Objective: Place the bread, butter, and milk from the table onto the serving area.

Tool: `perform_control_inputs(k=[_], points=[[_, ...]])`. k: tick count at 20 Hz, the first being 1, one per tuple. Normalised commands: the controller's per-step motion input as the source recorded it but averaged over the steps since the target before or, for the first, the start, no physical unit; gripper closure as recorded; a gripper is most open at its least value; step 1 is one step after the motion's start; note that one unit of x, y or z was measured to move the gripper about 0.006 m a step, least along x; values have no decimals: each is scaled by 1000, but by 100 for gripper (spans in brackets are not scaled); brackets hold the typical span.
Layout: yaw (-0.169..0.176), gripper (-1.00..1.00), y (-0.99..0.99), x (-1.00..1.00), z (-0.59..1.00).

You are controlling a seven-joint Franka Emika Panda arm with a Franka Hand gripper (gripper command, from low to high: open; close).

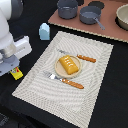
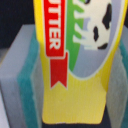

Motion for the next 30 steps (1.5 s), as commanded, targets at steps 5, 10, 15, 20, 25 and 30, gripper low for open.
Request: perform_control_inputs(k=[5,10,15,20,25,30], points=[[-31,100,0,630,993],[-24,100,-34,969,767],[-20,100,-109,1000,522],[-51,100,-210,1000,306],[-81,100,-221,929,5],[-98,100,-254,889,1]])
